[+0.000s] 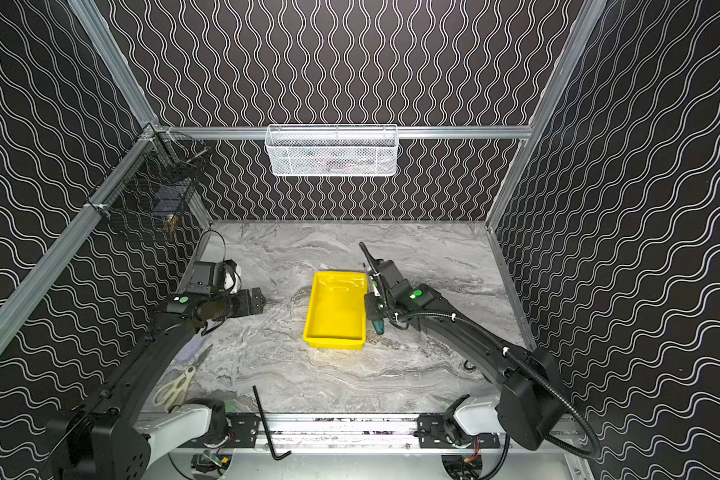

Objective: Put the screwdriver in the bin
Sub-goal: 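Lift the screwdriver with the right gripper and carry it over the bin, then lower the screwdriver into the yellow bin and open the right gripper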

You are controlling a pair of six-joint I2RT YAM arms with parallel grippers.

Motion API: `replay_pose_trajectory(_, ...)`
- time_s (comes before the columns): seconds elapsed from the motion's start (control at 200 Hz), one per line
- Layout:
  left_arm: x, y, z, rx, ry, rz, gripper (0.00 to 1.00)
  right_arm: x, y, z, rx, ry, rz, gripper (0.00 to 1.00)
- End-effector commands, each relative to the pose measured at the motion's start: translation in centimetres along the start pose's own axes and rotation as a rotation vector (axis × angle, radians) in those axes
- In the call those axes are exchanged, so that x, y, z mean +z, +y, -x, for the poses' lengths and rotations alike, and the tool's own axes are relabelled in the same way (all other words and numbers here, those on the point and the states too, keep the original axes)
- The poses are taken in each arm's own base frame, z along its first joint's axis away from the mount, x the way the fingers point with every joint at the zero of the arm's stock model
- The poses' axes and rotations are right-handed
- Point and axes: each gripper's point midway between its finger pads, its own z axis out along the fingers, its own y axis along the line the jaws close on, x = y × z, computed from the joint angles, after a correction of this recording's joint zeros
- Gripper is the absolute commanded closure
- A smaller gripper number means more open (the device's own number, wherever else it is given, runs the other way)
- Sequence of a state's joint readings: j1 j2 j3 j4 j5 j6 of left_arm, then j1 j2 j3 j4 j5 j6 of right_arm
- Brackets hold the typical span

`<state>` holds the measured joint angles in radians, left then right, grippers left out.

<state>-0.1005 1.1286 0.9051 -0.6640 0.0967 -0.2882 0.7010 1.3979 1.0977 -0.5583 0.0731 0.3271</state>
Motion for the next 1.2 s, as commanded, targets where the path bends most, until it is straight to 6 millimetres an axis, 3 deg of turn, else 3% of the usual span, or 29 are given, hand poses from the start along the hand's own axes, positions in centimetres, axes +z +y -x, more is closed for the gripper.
replay_pose_trajectory(0.0, -0.1, -0.5, 0.9, -0.026, -0.028, -0.048, 0.01, 0.6, 2.0, 0.8, -0.058, 0.006, 0.021, 0.91)
replay_pose_trajectory(0.175, 0.1, -1.0, 1.0, -0.030, -0.022, -0.105, 0.02, 2.6, 5.4, 1.5, -0.134, 0.040, 0.055, 0.91)
replay_pose_trajectory(0.36, -0.3, -2.6, 1.3, 0.009, -0.041, -0.195, 0.06, 5.6, 7.2, 1.0, -0.175, 0.096, 0.070, 0.91)
replay_pose_trajectory(0.526, -0.7, -3.3, 1.5, 0.027, -0.058, -0.234, 0.07, 8.3, 7.2, -0.3, -0.203, 0.156, 0.050, 0.92)
replay_pose_trajectory(0.666, -0.6, -3.3, 1.4, 0.022, -0.051, -0.236, 0.01, 10.1, 7.0, -1.2, -0.212, 0.193, 0.034, 0.91)
replay_pose_trajectory(0.941, -0.3, -2.9, 1.2, 0.014, -0.037, -0.213, 0.01, 12.5, 5.2, -2.5, -0.212, 0.239, -0.064, 0.90)
replay_pose_trajectory(1.196, -0.2, -2.6, 1.2, 0.009, -0.034, -0.196, 0.01, 14.0, 4.8, -3.0, -0.211, 0.266, -0.089, 0.88)
